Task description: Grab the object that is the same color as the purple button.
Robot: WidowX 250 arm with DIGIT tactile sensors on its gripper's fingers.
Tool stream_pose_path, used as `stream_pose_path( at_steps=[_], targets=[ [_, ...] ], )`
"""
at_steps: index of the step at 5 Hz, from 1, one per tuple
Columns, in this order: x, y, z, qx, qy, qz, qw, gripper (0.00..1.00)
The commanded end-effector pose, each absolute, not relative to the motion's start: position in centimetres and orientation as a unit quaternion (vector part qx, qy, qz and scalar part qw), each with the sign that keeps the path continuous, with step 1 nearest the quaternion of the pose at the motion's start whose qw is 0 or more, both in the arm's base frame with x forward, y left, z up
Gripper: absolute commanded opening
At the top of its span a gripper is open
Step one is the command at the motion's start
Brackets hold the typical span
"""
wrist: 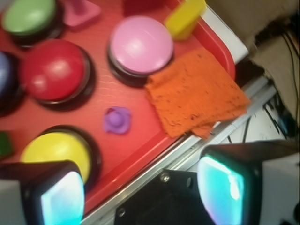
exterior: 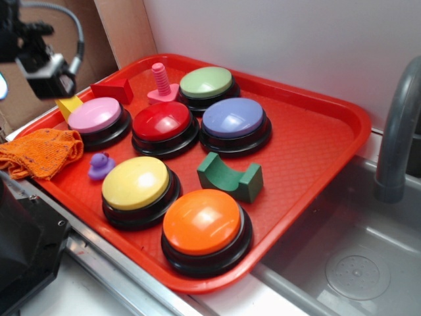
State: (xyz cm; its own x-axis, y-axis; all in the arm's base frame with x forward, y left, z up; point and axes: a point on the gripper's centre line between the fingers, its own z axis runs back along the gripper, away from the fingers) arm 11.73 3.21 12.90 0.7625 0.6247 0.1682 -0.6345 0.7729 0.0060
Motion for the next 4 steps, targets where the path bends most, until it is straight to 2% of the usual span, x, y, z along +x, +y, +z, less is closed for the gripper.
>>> stream_pose_path(
  at_steps=[1,2,3,4],
  targets=[
    [13.2,5.1,7.3,-0.014,-0.087,0.358,0.930,1.00],
    [14.2,5.1,5.4,-0.019,-0.097,0.344,0.934,1.00],
    [14.8,4.9,4.6,-0.022,-0.100,0.336,0.936,1.00],
    [15.7,4.8,3.8,-0.039,-0.112,0.328,0.937,1.00]
  ],
)
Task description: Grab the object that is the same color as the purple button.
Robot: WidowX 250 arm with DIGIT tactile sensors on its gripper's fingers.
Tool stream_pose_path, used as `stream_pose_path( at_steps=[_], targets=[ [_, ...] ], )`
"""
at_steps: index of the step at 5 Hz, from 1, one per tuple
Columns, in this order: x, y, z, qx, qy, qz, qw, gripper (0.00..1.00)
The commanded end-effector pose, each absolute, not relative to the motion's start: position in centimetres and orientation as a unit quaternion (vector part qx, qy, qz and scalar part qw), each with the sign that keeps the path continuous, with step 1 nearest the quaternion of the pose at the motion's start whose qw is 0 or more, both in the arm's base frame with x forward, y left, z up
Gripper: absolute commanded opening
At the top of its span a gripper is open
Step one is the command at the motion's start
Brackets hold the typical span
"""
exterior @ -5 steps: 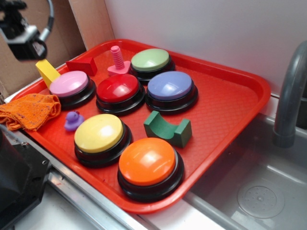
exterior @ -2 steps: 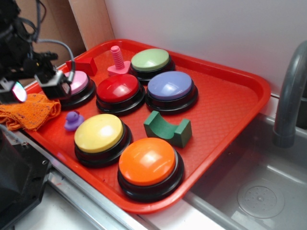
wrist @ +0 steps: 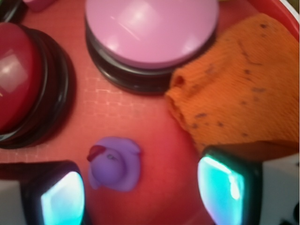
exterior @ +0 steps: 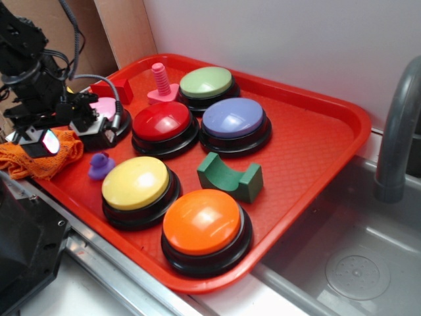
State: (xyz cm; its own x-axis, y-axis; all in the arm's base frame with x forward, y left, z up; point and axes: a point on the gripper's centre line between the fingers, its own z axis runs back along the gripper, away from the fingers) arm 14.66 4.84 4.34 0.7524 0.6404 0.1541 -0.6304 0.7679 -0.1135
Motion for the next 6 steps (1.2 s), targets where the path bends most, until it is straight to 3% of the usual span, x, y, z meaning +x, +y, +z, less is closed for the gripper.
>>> stream_pose_path(
  at_steps=[1,2,3,4,5,6],
  targets=[
    [16.2,4.8,3.1,-0.058,-0.112,0.326,0.937,1.00],
    [16.3,4.7,2.5,-0.069,-0.108,0.326,0.937,1.00],
    [16.2,4.5,2.0,-0.068,-0.097,0.332,0.936,0.91],
    [16.1,4.4,1.8,-0.074,-0.091,0.336,0.935,0.07],
    [16.1,4.2,1.7,-0.072,-0.088,0.338,0.934,0.00],
    [16.1,4.2,1.9,-0.069,-0.089,0.340,0.934,0.00]
  ],
)
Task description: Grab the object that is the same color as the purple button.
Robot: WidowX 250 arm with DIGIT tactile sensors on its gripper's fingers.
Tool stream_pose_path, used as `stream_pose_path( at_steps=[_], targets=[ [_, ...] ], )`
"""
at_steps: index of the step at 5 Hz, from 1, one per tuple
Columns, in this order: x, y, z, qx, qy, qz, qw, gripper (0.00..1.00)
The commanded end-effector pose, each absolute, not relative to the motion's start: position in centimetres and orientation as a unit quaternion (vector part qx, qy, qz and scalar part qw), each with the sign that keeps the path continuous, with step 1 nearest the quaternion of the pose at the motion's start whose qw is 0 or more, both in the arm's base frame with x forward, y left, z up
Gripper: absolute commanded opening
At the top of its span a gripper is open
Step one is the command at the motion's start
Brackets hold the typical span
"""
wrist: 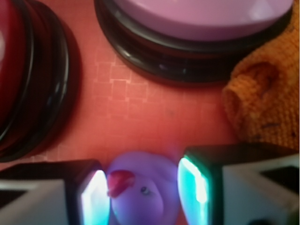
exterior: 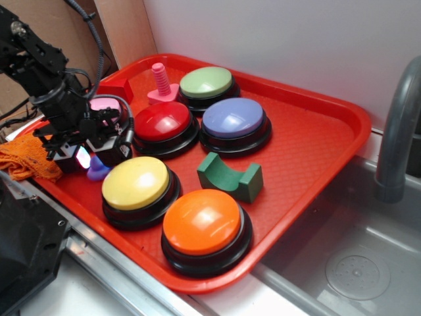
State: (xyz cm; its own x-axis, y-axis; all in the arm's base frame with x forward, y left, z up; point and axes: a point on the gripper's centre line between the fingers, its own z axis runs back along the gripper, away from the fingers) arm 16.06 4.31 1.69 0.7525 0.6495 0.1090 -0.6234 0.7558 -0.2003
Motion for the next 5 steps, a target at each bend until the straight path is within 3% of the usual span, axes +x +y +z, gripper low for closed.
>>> stream_pose_path(
  at_steps=[1,2,3,4,5],
  targets=[
    [16.1,4.6,3.9,-0.054,-0.099,0.343,0.932,0.00],
    [16.2,5.1,7.7,-0.008,-0.091,0.347,0.933,0.00],
    [16.6,5.2,11.3,0.007,-0.074,0.333,0.940,0.00],
    [17.7,4.5,16.1,-0.016,-0.075,0.310,0.948,0.00],
    [18.8,3.8,19.3,-0.013,-0.065,0.296,0.953,0.00]
  ],
)
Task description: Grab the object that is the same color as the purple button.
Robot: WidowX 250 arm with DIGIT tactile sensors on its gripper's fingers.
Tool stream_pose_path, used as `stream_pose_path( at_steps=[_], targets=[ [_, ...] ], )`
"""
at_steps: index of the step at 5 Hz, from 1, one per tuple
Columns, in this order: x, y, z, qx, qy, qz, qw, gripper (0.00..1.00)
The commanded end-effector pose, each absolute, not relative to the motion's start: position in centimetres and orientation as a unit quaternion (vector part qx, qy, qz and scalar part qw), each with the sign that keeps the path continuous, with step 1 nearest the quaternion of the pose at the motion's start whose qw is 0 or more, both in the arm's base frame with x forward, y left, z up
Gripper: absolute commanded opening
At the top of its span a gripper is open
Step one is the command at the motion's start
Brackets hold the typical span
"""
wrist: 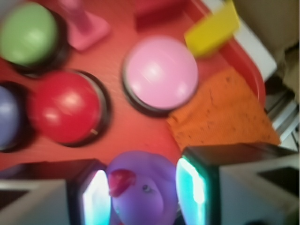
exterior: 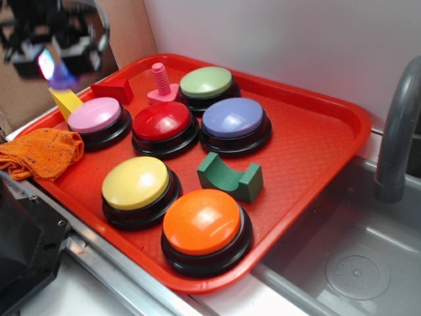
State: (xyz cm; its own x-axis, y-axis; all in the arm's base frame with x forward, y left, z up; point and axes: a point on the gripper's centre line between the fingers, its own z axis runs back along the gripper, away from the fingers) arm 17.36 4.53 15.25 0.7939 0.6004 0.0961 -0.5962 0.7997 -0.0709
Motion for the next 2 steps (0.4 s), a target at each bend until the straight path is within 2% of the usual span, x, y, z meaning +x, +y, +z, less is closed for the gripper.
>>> stream_pose_path(
  at_steps=[1,2],
  targets=[
    [19.16,3.49,20.28,-0.005,-0.090,0.295,0.951,0.00],
    [19.05,4.00,19.32,0.022,-0.076,0.298,0.951,0.00]
  ],
)
